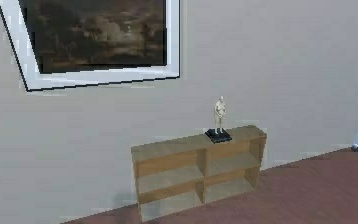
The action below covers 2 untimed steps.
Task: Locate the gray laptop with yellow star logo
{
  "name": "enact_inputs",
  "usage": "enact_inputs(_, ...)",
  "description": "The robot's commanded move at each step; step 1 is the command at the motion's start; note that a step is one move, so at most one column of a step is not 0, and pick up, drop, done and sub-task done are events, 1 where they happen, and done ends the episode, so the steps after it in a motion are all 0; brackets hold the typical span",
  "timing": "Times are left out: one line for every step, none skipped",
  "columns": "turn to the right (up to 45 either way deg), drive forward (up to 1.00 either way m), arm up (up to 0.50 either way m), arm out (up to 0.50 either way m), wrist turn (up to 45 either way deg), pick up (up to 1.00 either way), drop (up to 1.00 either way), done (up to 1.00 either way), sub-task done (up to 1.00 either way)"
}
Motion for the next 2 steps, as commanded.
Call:
enact_inputs(24.0,0.00,0.00,0.00,0.0,0.00,0.00,0.00,0.00)
enact_inputs(0.0,0.10,0.00,0.00,0.0,0.00,0.00,0.00,0.00)
